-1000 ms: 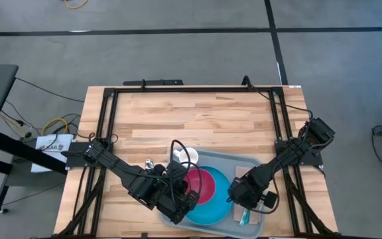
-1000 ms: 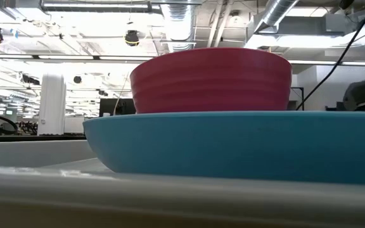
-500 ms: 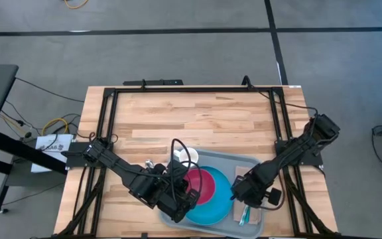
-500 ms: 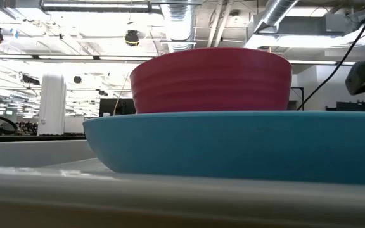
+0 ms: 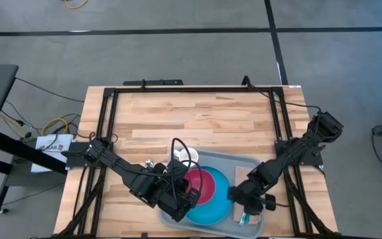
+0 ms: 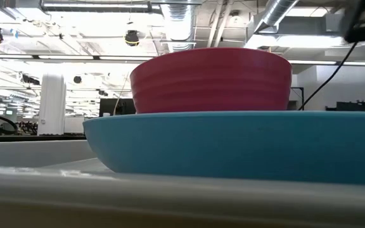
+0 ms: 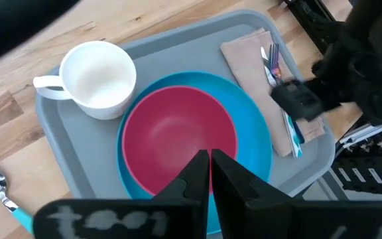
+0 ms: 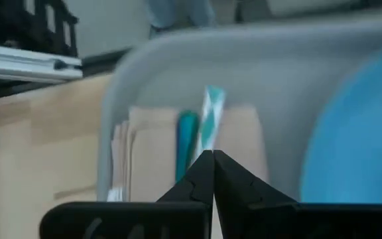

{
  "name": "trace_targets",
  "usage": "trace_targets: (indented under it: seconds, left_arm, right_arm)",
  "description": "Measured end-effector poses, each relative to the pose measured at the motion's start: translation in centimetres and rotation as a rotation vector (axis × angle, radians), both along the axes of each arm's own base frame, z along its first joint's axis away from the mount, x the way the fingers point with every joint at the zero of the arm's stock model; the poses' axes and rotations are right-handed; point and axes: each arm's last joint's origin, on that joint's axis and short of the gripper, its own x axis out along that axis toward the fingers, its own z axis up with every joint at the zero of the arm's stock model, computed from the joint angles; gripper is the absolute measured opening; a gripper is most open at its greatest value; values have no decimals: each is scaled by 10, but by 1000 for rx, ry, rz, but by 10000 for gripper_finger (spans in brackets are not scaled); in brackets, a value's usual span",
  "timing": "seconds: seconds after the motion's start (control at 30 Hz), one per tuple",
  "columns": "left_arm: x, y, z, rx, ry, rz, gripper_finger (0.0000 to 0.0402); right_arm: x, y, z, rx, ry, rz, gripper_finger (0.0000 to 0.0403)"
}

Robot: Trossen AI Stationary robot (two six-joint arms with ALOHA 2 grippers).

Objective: Set up tray
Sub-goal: Adjust the blue knife

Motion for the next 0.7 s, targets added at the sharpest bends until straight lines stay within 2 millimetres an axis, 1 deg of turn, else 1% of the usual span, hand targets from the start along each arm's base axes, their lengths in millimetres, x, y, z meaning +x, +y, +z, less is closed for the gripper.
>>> trace_targets:
  seconds: [0.07, 0.13, 0.2, 0.27, 0.33, 0.47, 0.6, 0.7]
  left_arm:
    - [0, 0, 0, 0, 0, -1, 4]
    - [0, 0, 0, 1, 2, -4, 4]
    - [0, 0, 0, 1, 2, -6, 4]
    - [0, 1, 0, 3, 2, -4, 4]
    - [0, 1, 0, 6, 3, -4, 4]
    - [2, 3, 0, 19, 10, -16, 4]
    - [4, 7, 0, 26, 12, -19, 4]
    - [4, 7, 0, 33, 16, -29, 4]
  right_arm:
    - [0, 7, -2, 20, -35, 70, 0]
    - [-5, 12, -3, 20, -57, 127, 0]
    - [-3, 20, -7, 38, -95, 163, 0]
    - [-3, 23, -11, 37, -98, 177, 0]
    - [3, 29, -15, 64, -138, 178, 0]
    - [9, 34, -27, 78, -134, 170, 0]
    - [11, 40, -37, 84, -118, 182, 0]
    - [11, 45, -40, 84, -109, 195, 0]
